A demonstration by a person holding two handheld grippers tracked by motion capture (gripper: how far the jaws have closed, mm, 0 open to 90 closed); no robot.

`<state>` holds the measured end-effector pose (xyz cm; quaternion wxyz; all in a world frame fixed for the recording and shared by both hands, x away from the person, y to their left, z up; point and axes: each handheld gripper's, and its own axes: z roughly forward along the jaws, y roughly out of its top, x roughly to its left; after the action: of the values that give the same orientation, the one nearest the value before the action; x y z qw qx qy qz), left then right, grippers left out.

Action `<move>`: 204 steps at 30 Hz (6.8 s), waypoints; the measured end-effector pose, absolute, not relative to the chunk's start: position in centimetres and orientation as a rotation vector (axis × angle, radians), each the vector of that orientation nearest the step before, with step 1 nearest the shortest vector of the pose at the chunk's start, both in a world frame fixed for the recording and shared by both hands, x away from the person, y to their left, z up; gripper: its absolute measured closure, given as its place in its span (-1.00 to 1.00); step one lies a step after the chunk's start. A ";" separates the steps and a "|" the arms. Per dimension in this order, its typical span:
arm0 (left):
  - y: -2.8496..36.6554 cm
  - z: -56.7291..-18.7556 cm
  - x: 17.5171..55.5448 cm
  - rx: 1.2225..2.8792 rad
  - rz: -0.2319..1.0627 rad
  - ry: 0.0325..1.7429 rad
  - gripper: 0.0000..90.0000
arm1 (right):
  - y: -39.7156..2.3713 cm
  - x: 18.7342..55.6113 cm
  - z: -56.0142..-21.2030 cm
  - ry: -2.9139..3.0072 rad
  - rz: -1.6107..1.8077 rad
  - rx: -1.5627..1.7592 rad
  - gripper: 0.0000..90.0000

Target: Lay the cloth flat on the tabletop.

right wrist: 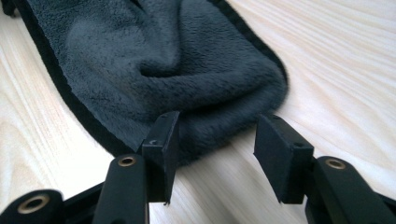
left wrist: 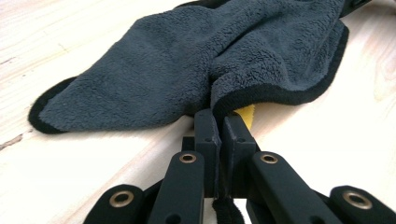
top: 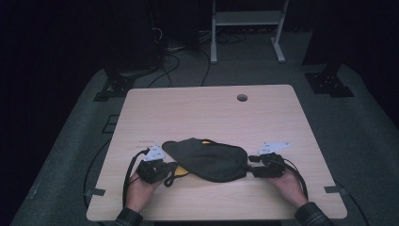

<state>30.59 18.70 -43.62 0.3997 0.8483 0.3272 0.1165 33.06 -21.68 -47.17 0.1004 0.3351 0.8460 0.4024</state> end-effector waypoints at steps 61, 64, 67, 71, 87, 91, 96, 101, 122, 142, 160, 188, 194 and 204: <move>20.0 -46.3 30.8 2.282 0.149 0.856 0.58 | -15.0 32.5 -41.3 2.467 1.389 0.702 0.34; 19.9 -46.3 30.8 2.279 0.149 0.857 0.56 | -16.5 33.1 -41.9 2.475 1.425 0.788 0.28; 19.9 -46.3 30.9 2.271 0.143 0.857 0.56 | -16.2 33.5 -42.7 2.522 1.445 0.814 0.19; 19.8 -46.4 30.9 2.276 0.139 0.856 0.54 | -14.9 33.7 -43.7 2.580 1.429 0.814 0.10; 19.8 -46.3 30.8 2.285 0.141 0.854 0.59 | -15.6 34.1 -43.5 2.566 1.508 0.831 0.06; 19.7 -46.3 30.9 2.283 0.141 0.852 0.59 | -15.1 34.3 -43.5 2.560 1.529 0.836 0.05; 19.7 -46.3 30.8 2.288 0.131 0.849 0.72 | -13.3 35.0 -45.1 2.655 1.470 0.847 0.18; 19.5 -46.4 30.9 2.291 0.119 0.845 0.80 | -12.8 35.0 -45.1 2.664 1.491 0.843 0.47; 22.2 -43.5 30.9 2.154 0.284 0.873 0.88 | -16.8 34.5 -41.0 2.414 1.498 0.832 0.83; 24.4 -30.9 32.6 1.848 0.577 0.776 0.88 | -25.3 33.6 -30.8 2.004 1.609 0.845 0.90; 22.3 -25.9 33.9 1.798 0.649 0.694 0.88 | -27.1 31.6 -26.4 1.851 1.636 0.768 0.90; 20.9 -34.6 42.2 1.882 0.517 0.870 0.88 | -26.6 40.5 -34.5 1.984 1.476 1.023 0.90; 20.9 -36.2 41.5 1.900 0.481 0.876 0.88 | -26.7 39.0 -36.5 2.030 1.473 1.022 0.89; 20.9 -38.9 39.3 1.939 0.403 0.869 0.88 | -27.1 36.3 -38.6 2.111 1.420 1.006 0.89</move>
<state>39.31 20.88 -38.90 0.4701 0.7914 0.3545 0.1645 36.26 -27.08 -38.58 0.2017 0.3601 0.7557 0.5084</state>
